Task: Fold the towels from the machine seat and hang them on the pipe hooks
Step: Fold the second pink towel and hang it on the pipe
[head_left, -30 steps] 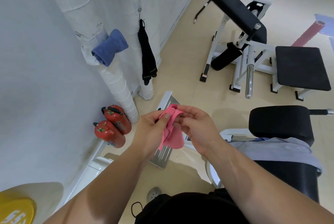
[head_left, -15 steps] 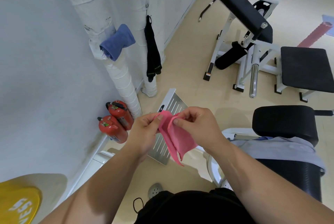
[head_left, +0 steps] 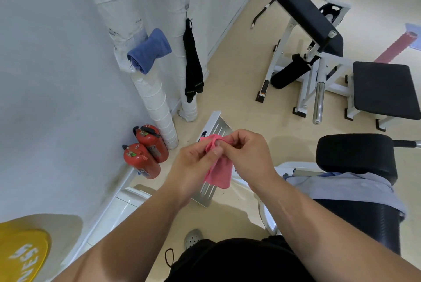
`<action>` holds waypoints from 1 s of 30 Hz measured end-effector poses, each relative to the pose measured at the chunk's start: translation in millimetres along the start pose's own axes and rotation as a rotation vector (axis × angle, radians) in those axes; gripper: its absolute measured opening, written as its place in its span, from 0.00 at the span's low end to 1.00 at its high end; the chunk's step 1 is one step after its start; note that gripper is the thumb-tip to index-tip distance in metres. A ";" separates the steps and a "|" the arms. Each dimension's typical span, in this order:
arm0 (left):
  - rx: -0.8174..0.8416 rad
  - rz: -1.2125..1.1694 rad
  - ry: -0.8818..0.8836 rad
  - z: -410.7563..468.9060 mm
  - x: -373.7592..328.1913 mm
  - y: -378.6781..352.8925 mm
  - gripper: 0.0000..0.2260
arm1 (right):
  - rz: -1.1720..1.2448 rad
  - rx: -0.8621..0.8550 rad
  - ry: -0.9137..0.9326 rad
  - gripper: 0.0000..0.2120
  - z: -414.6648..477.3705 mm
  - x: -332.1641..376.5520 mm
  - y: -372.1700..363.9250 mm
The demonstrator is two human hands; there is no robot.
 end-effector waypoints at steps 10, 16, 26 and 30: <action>-0.134 0.094 -0.022 4.4 -11.6 7.5 0.16 | -0.378 0.142 0.170 0.09 4.3 -14.1 7.0; -0.151 0.217 0.055 14.4 -29.1 44.2 0.16 | -1.042 0.511 0.204 0.17 11.5 -49.8 17.4; -0.240 0.459 0.086 24.3 -12.8 110.8 0.14 | -1.263 0.500 0.178 0.18 35.1 -46.9 79.1; -0.220 0.415 0.154 26.4 -5.3 120.9 0.13 | -0.935 0.375 0.310 0.11 38.2 -11.1 103.5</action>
Point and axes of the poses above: each hand's wrist, its own z-axis towards the middle knuckle, its own y-axis out of the back of the hand, x = y × z, the point moved 4 cm from there along z, towards the middle knuckle, and after that the axes turned 9 degrees about x, right-handed, at the moved point
